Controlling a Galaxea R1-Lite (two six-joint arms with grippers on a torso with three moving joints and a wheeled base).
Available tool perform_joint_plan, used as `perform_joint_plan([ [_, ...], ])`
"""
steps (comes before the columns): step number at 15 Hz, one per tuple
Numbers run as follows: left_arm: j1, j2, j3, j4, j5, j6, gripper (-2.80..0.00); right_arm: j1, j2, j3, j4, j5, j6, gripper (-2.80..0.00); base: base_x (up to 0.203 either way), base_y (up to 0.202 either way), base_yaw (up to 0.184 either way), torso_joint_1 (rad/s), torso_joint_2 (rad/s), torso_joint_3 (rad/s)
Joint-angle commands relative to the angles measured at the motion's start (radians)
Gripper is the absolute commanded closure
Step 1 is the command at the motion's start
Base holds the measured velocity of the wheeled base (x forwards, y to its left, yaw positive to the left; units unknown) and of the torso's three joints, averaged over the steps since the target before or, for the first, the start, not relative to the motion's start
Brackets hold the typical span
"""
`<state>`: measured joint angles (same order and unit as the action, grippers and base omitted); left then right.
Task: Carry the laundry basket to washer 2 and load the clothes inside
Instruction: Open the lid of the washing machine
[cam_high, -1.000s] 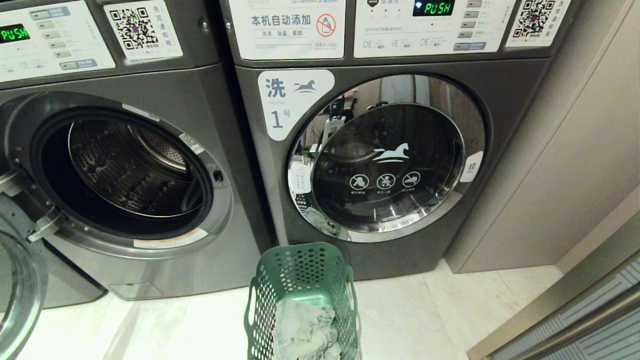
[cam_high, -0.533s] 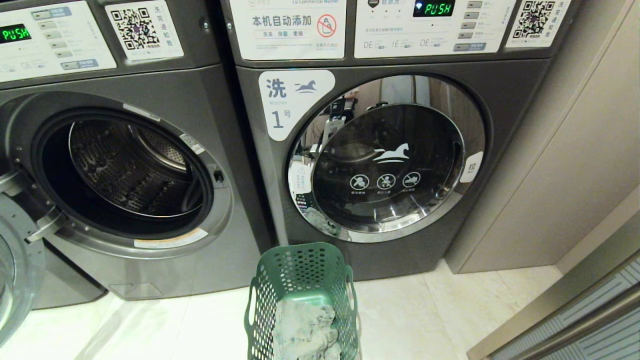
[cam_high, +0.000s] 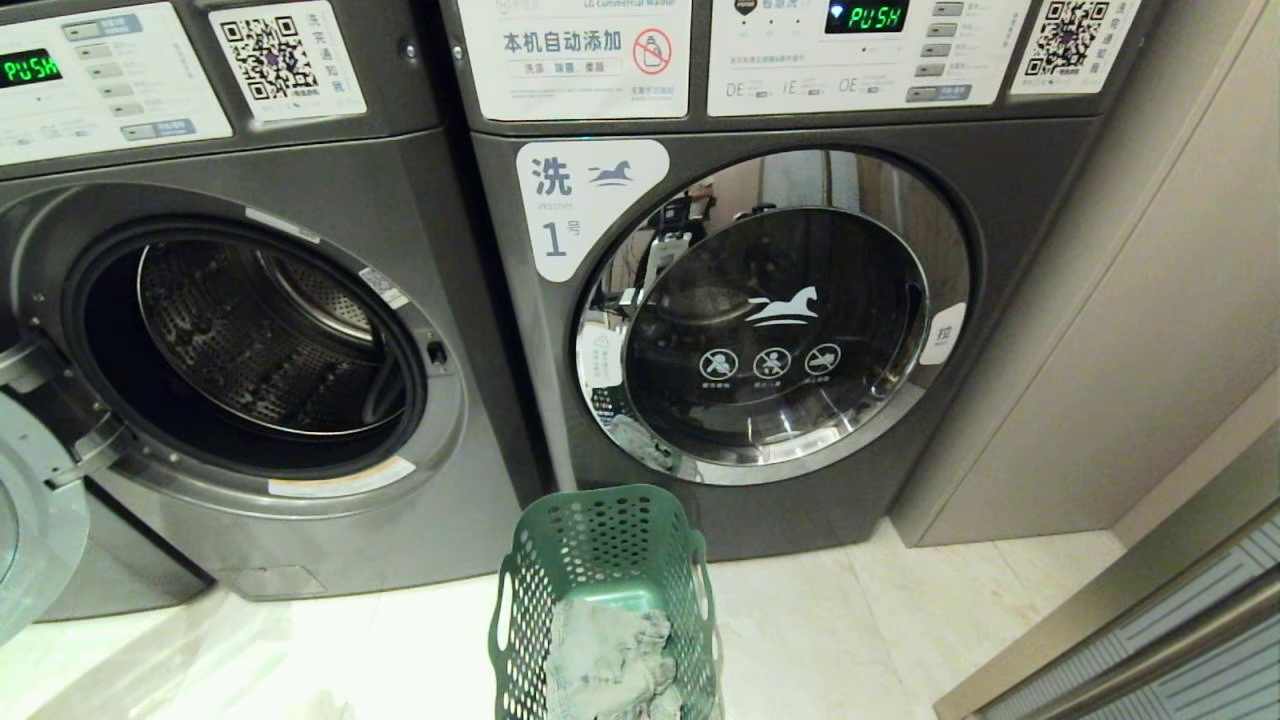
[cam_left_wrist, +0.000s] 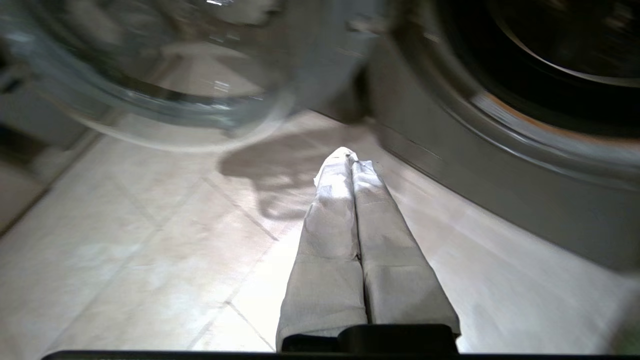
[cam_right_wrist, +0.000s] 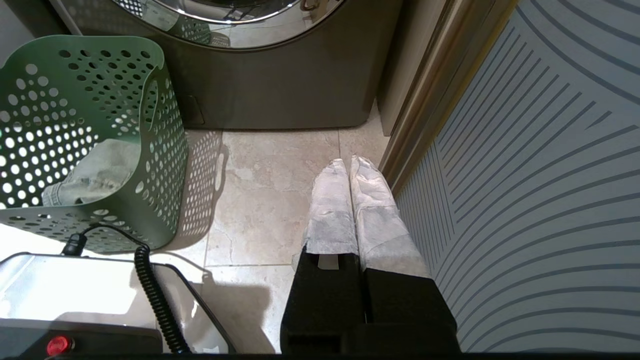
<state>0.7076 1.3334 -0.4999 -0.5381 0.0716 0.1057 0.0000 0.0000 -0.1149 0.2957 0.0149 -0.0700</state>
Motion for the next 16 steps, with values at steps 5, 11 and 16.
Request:
perform_joint_plan([
  [5,-0.562,-0.376,0.329,0.015,-0.081,-0.086,0.00,0.000,0.002,0.000,0.002,0.000,-0.001,0.00,0.000,0.000,0.000,0.000,0.00,0.000],
  [11,-0.652,-0.821,0.487,0.351,-0.092,-0.062,0.00,0.000,0.002,0.000,0.002,0.000,-0.001,0.00,0.000,0.000,0.000,0.000,0.00,0.000],
  [16,-0.742,-1.102,0.498,0.534,-0.104,-0.025,0.00,0.000,0.002,0.000,0.002,0.000,-0.001,0.00,0.000,0.000,0.000,0.000,0.00,0.000],
])
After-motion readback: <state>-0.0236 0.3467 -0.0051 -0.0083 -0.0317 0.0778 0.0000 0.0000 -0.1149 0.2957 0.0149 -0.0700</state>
